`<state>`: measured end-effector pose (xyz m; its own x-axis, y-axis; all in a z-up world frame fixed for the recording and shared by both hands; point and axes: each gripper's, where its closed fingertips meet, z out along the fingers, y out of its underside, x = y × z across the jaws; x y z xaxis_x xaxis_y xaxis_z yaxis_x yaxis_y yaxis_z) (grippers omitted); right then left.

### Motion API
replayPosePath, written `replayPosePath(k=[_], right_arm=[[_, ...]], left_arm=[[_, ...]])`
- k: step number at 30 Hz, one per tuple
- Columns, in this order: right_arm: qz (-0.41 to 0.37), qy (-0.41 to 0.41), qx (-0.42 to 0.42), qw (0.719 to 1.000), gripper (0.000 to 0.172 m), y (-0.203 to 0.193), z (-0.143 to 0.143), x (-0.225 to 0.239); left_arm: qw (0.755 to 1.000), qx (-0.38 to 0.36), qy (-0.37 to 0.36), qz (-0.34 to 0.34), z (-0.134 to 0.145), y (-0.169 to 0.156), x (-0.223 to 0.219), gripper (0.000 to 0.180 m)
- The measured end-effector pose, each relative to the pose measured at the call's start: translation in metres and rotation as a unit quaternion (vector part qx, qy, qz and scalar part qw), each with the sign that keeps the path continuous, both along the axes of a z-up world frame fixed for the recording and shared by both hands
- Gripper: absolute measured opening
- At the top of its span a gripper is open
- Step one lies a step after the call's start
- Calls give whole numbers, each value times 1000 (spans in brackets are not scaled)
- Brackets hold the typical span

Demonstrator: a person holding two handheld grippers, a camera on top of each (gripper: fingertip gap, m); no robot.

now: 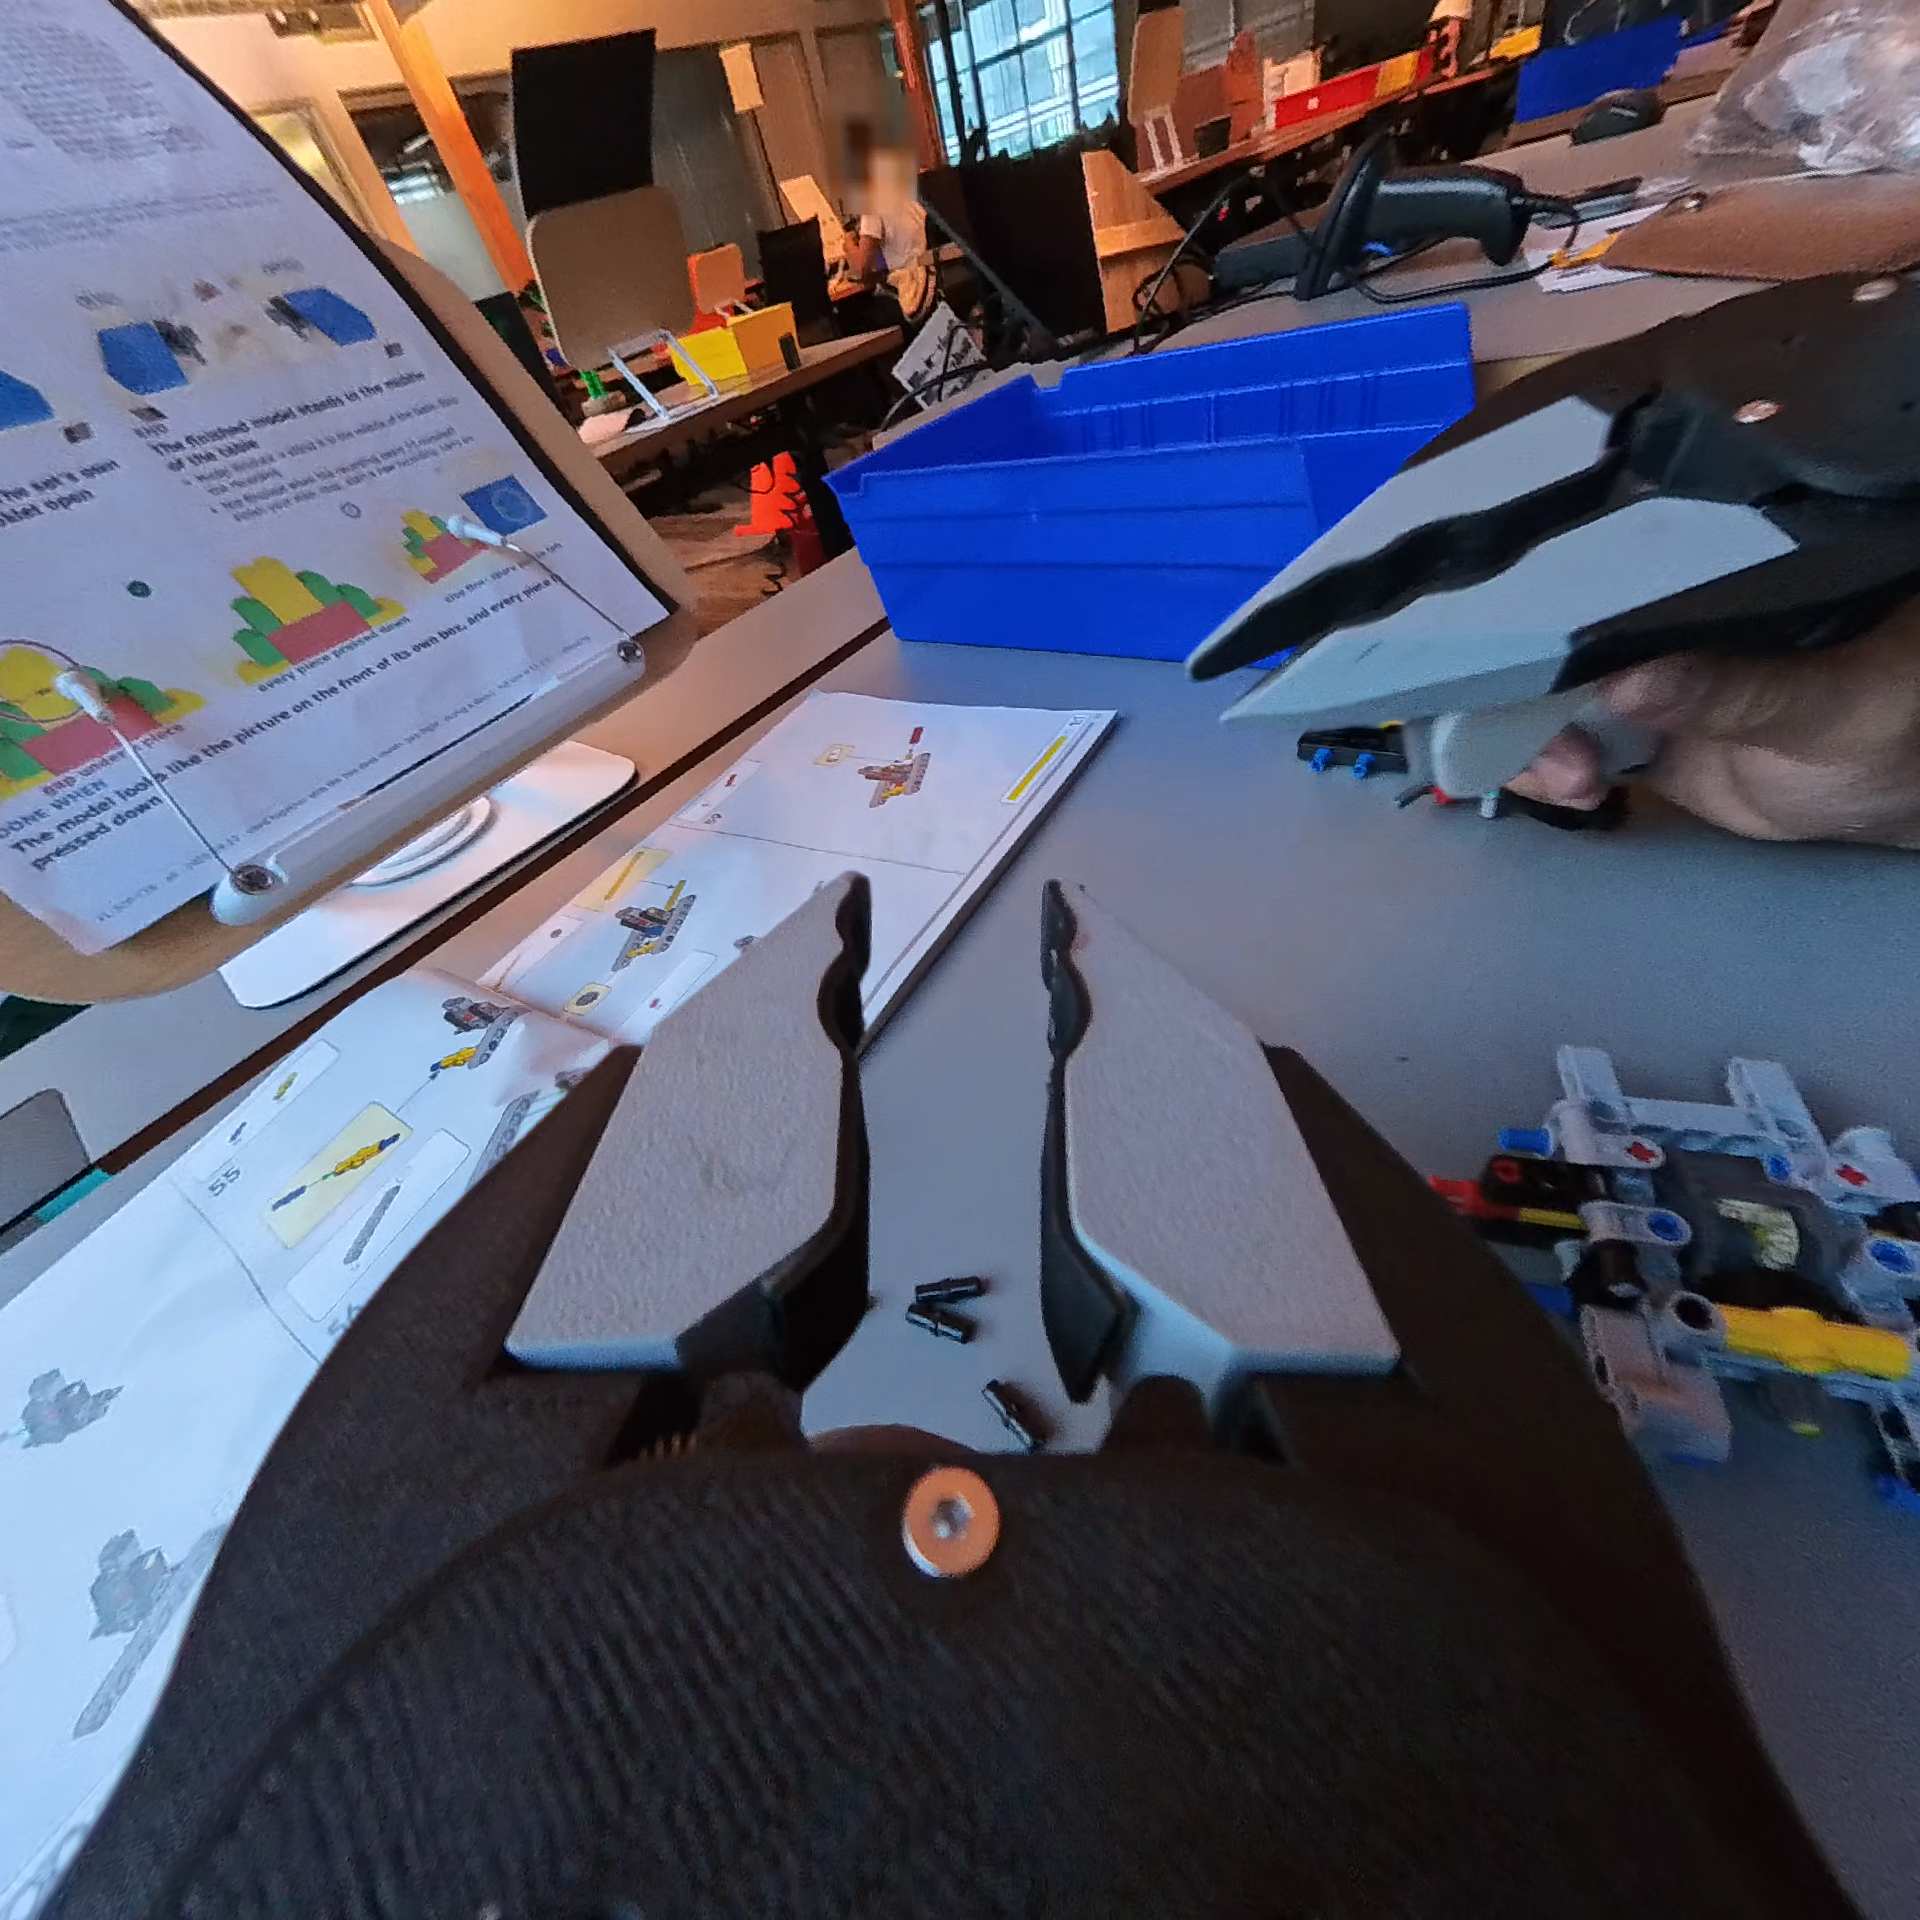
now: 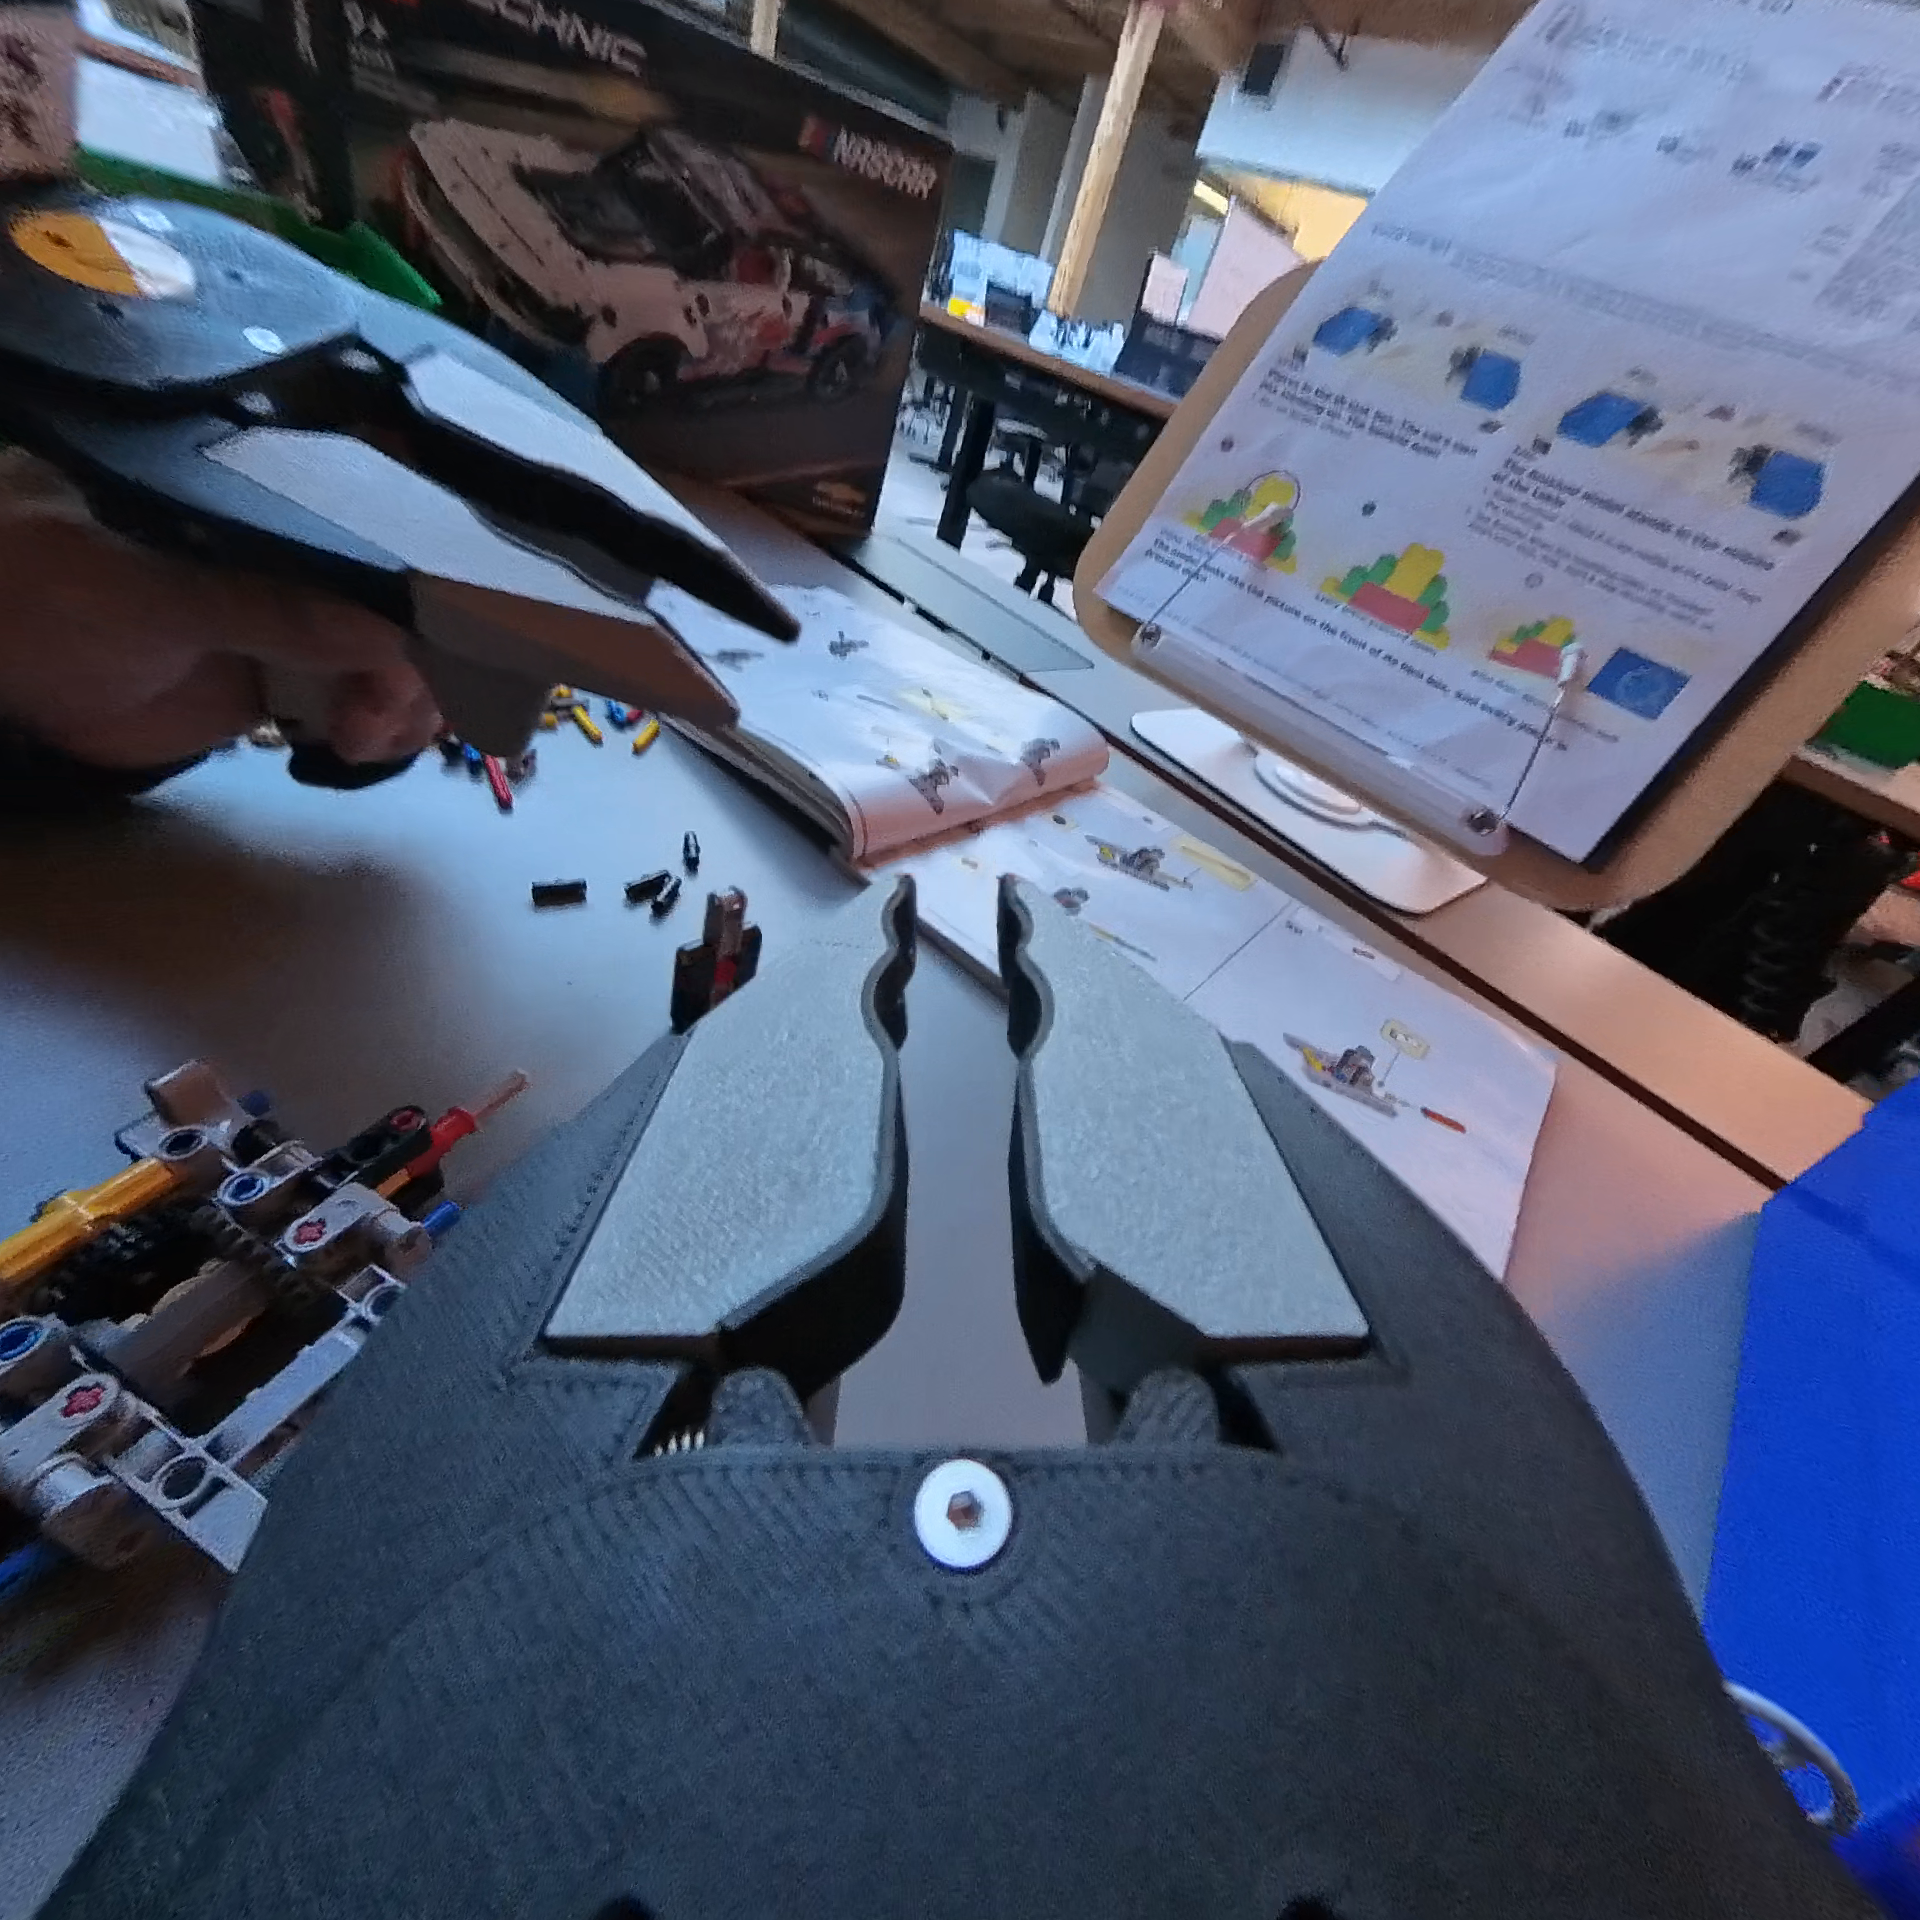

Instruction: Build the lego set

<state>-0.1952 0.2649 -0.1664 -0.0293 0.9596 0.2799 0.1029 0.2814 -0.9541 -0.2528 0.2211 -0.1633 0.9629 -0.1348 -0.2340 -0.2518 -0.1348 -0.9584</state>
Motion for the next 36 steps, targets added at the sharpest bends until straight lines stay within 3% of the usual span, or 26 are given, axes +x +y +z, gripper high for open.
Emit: replayPosePath(k=[14,17,20,36], right_arm=[[16,-53,59,997,26,-18,-16,-14],[20,-44,69,996,21,-20,-12,-10],[44,-46,73,995,0,-27,-14,-7],[72,-31,-10,997,0,-22,-8,-6]], left_arm=[[999,-21,-44,0,-3,0,-3,42],[999,-19,-31,8,-3,1,-3,43],[1000,-10,-20,10,0,1,1,35],[999,-33,-12,6,-11,3,4,32]])
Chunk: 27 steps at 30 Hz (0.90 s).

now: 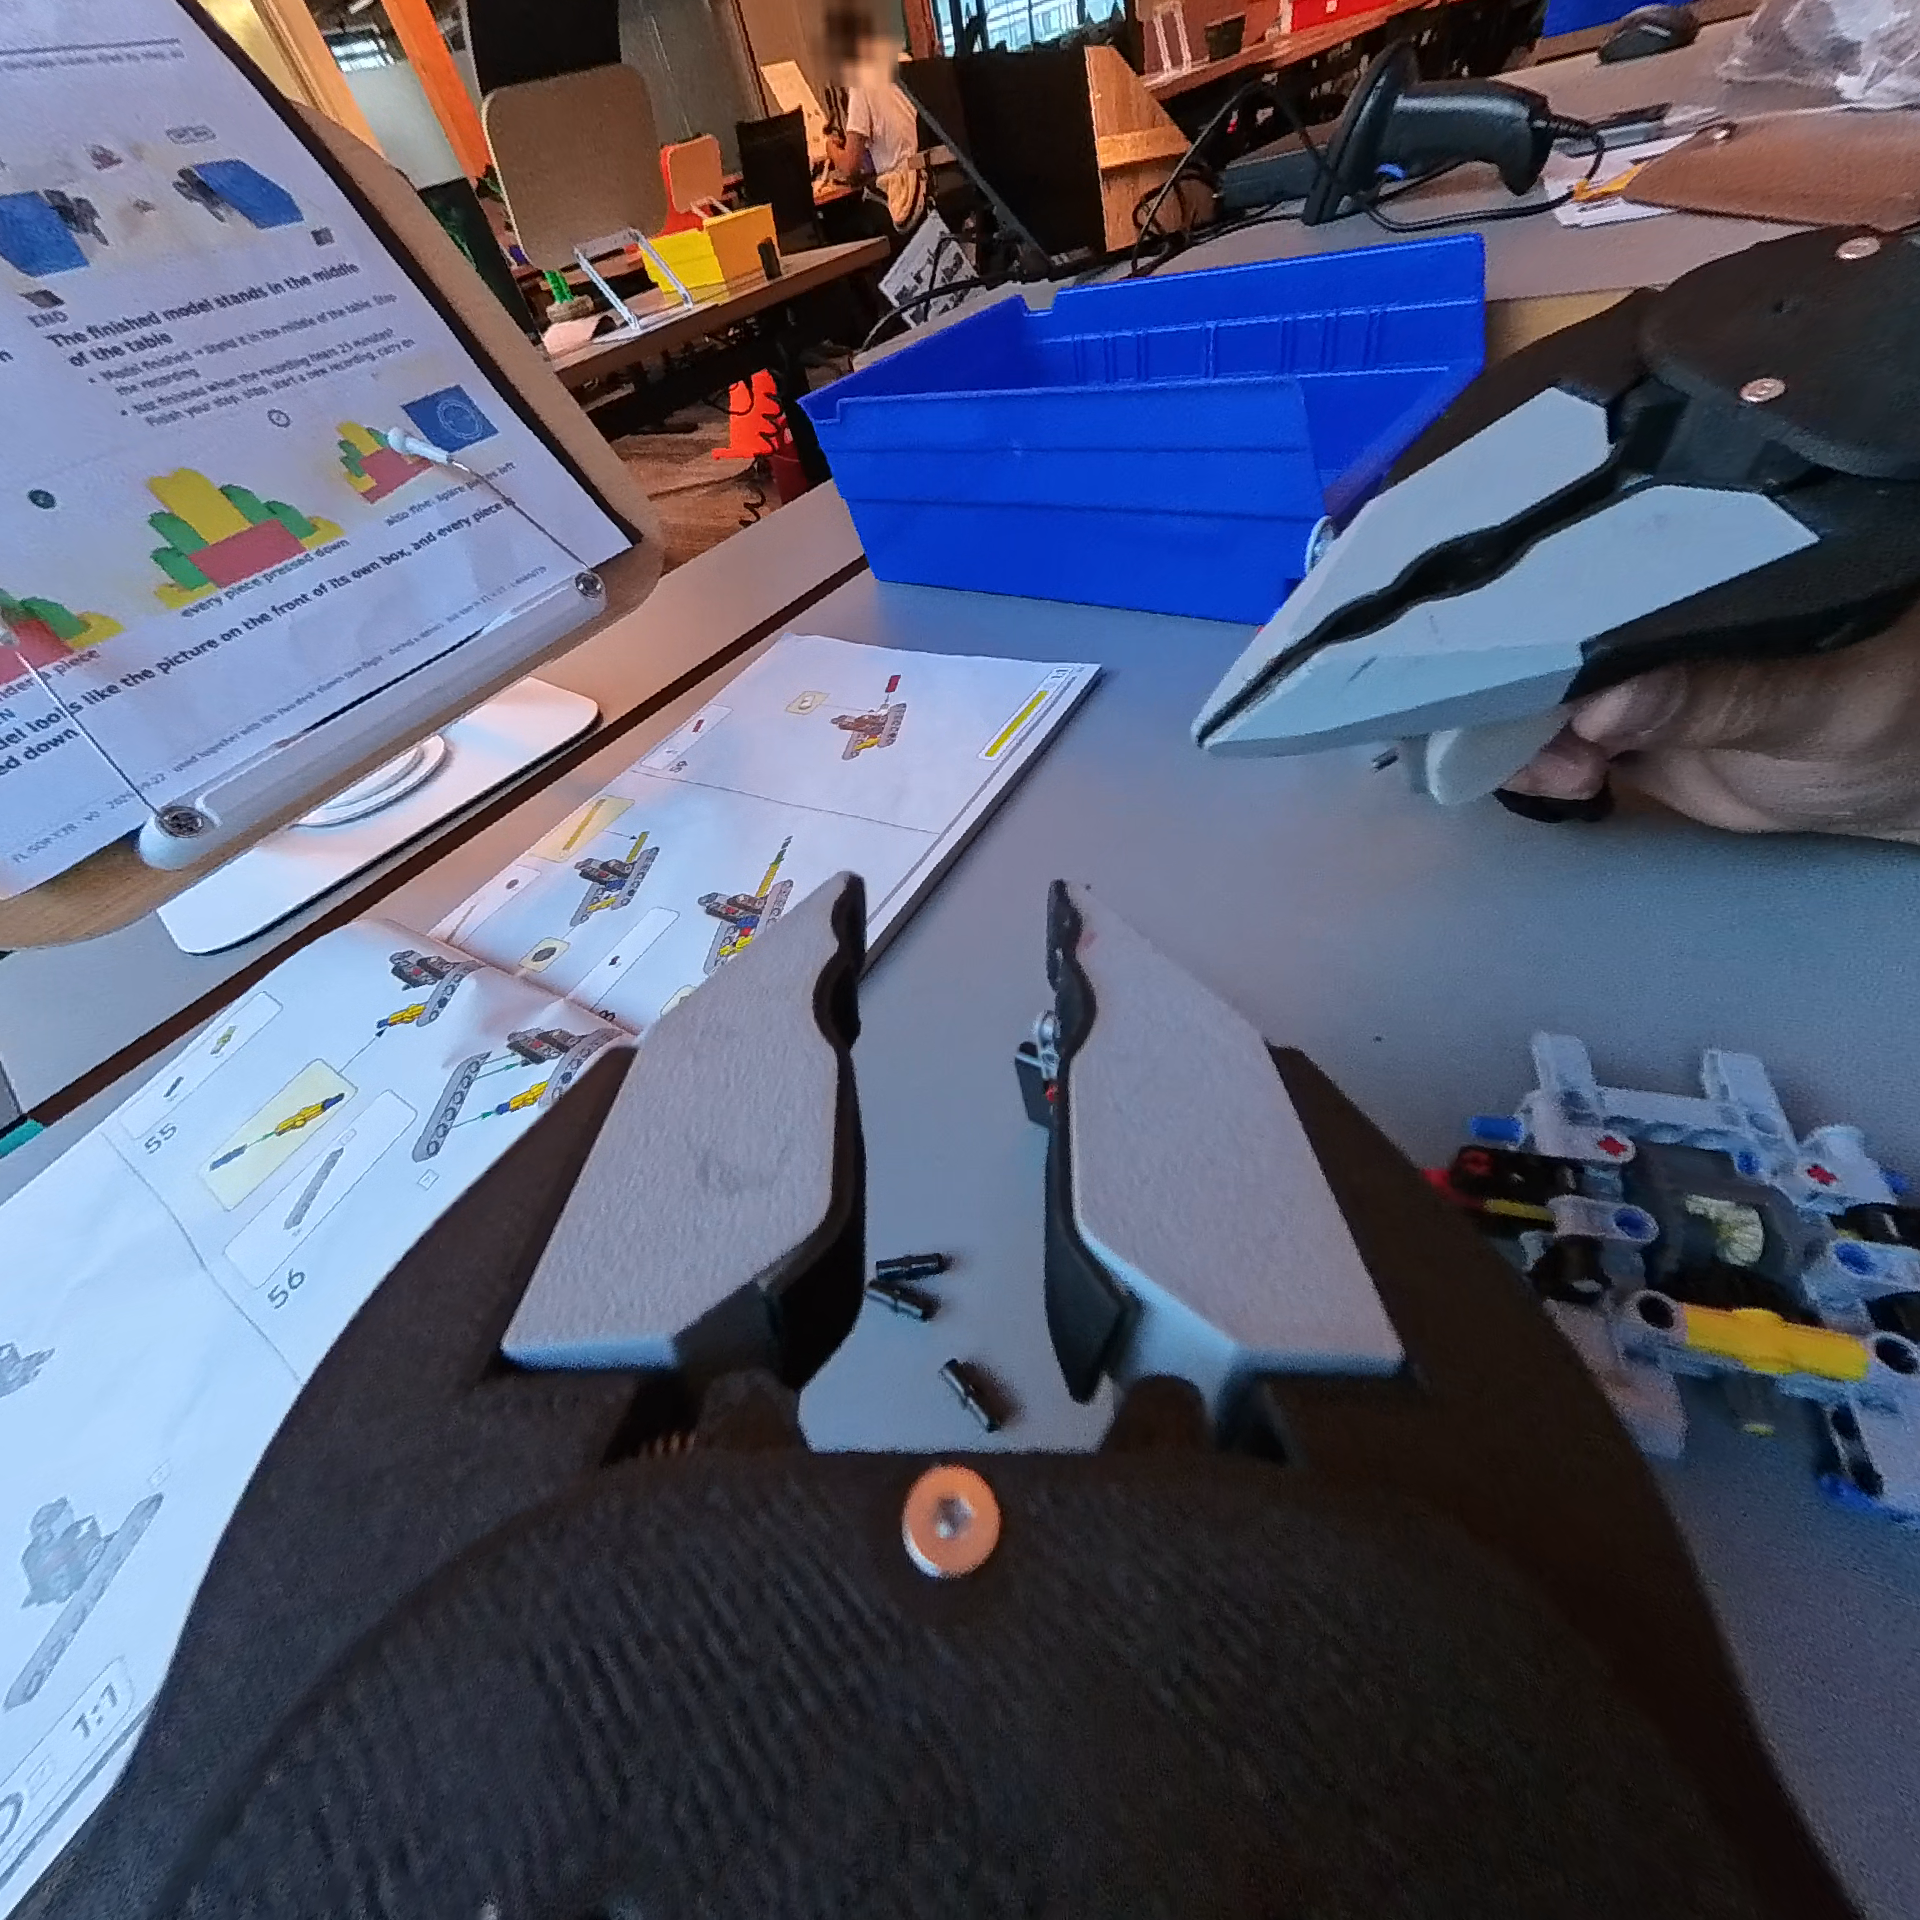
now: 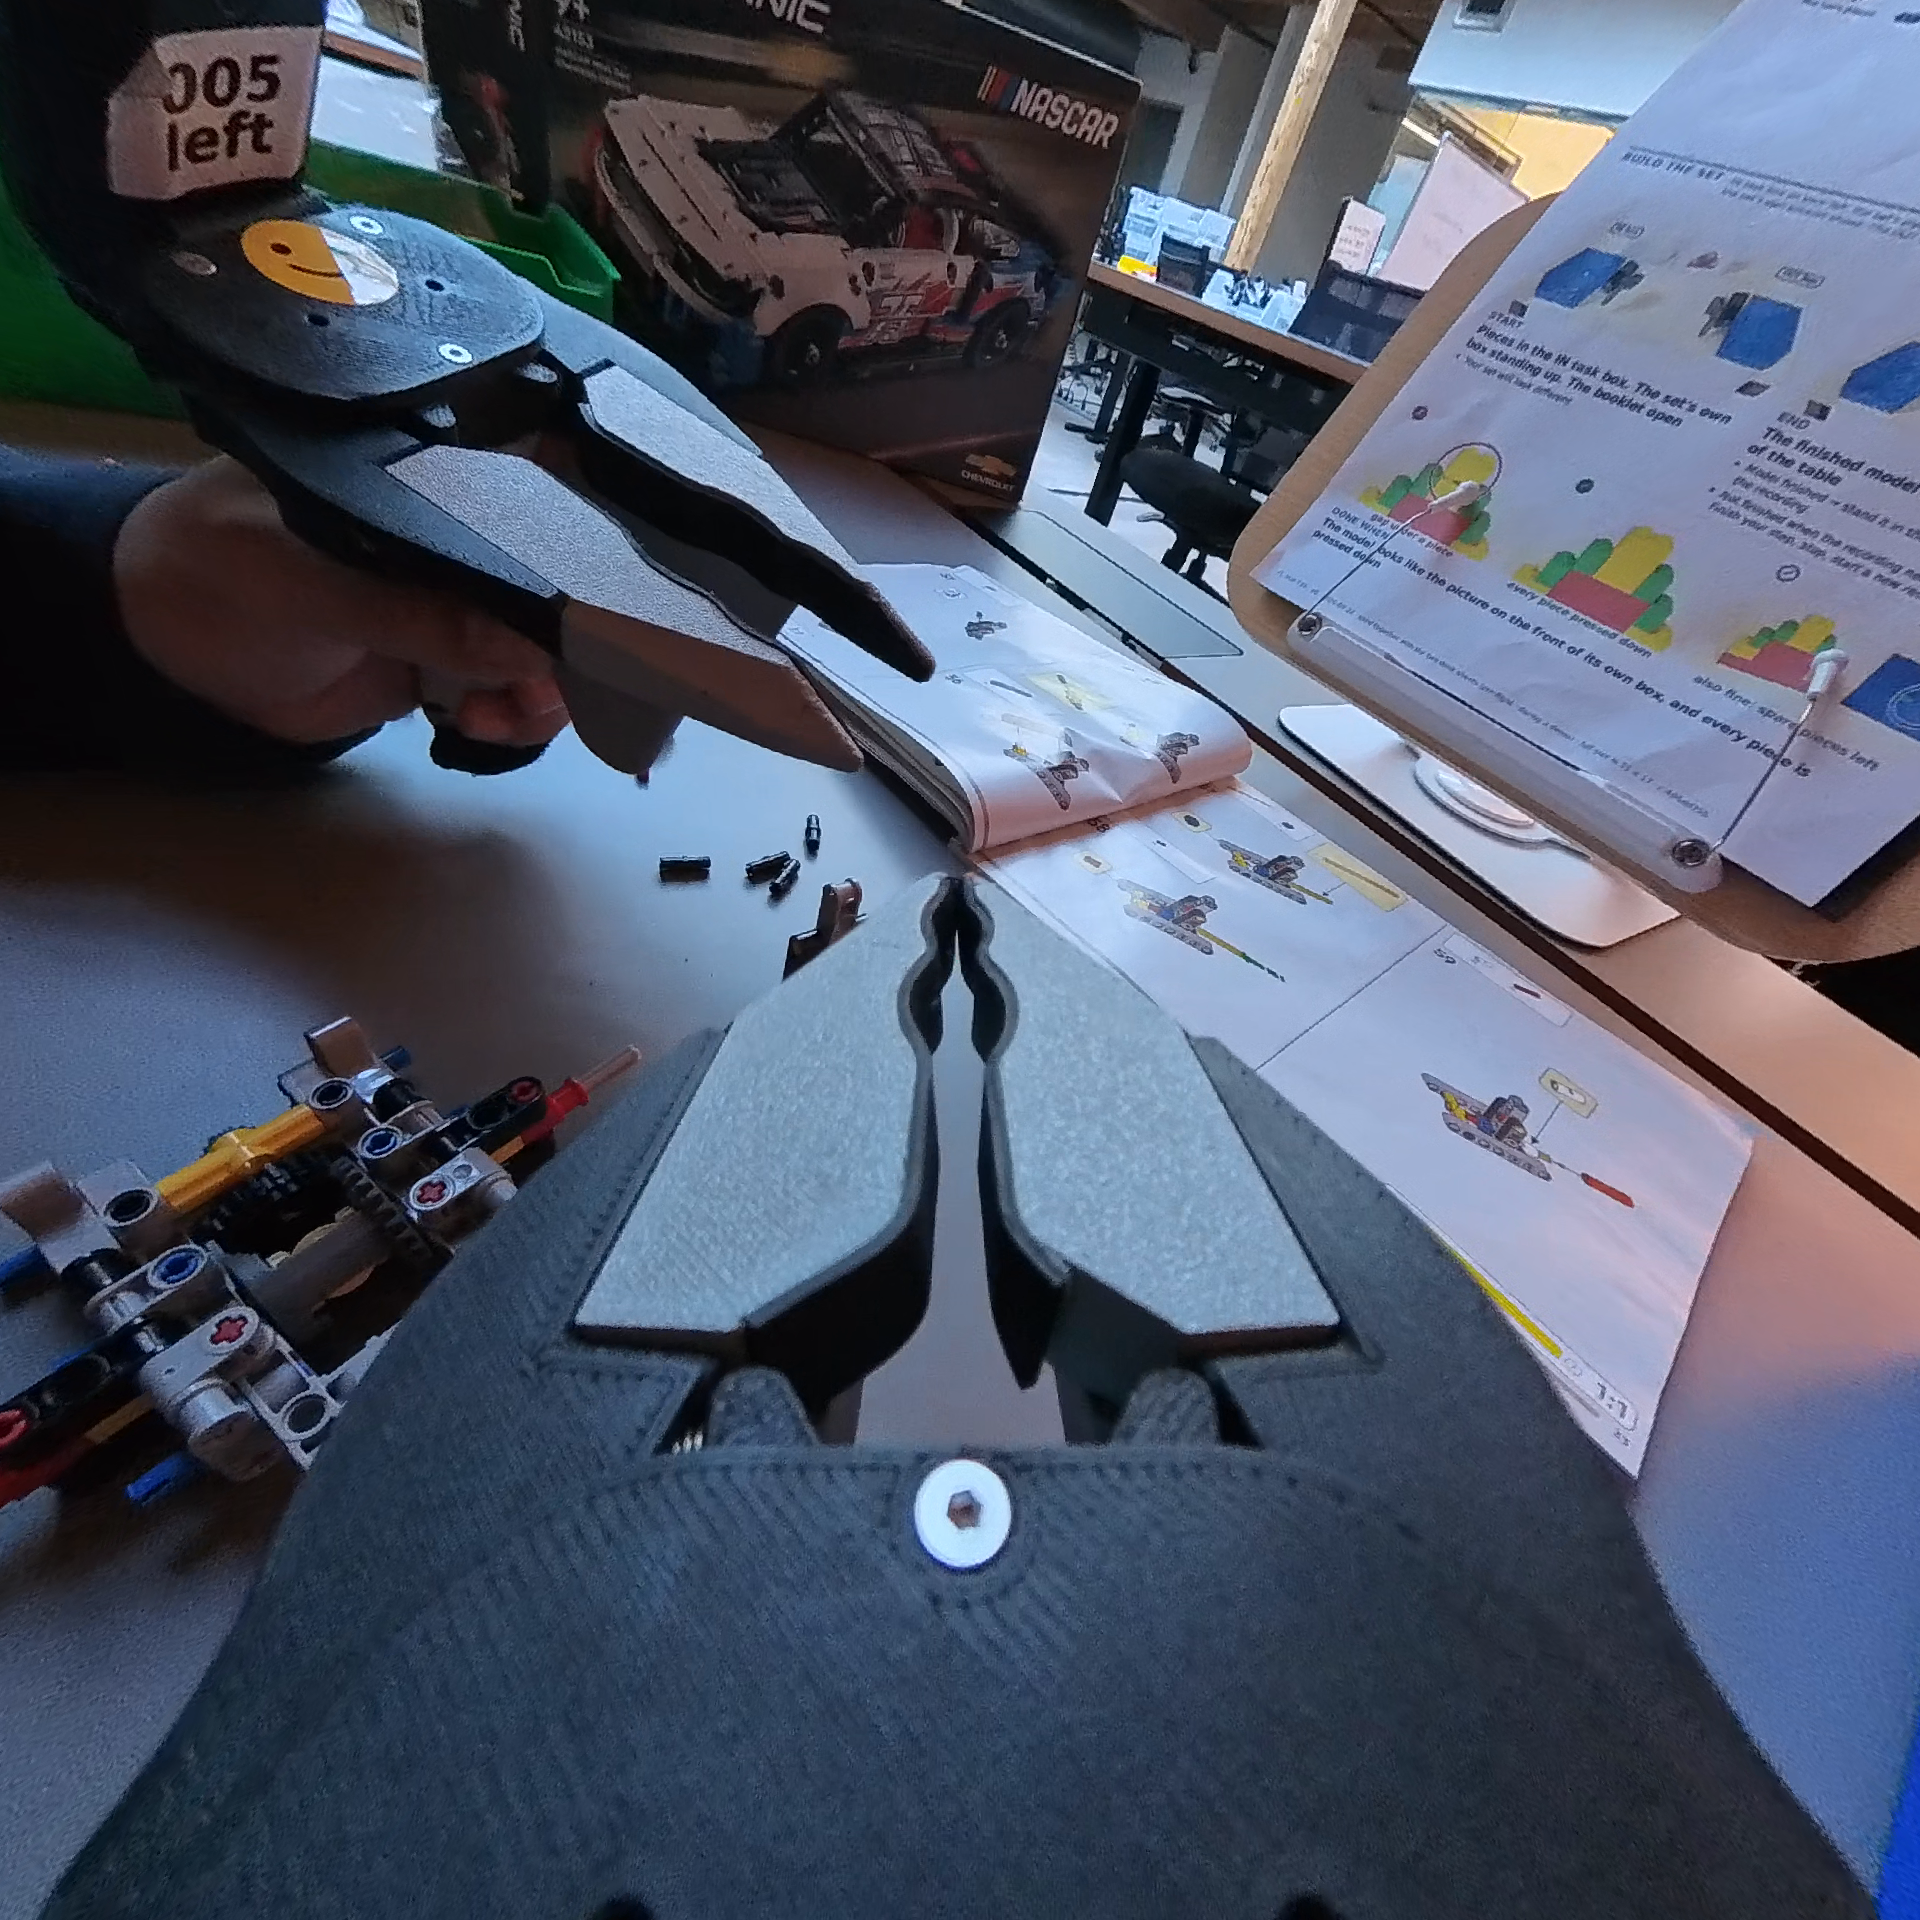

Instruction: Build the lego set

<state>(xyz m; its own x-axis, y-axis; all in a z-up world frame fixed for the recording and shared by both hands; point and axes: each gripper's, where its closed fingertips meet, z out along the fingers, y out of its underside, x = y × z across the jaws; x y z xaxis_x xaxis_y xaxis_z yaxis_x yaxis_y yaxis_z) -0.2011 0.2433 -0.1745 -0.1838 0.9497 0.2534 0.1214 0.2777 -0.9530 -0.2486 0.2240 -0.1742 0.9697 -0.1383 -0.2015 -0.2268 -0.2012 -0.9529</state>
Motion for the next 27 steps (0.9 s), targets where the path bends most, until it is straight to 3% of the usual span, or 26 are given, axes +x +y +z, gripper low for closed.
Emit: replayPosePath(k=[12,18,22,27], right_arm=[[-11,39,5,999,0,6,28,-6],[17,40,15,999,0,12,44,-27],[29,40,-7,999,0,13,34,-34],[44,23,-4,999,0,4,24,-31]], left_arm=[[1000,10,-19,16,7,-4,-7,25],[997,65,-47,-8,29,-14,10,11],[996,72,-22,-36,33,-16,31,9],[996,39,-15,-78,18,-15,56,9]])
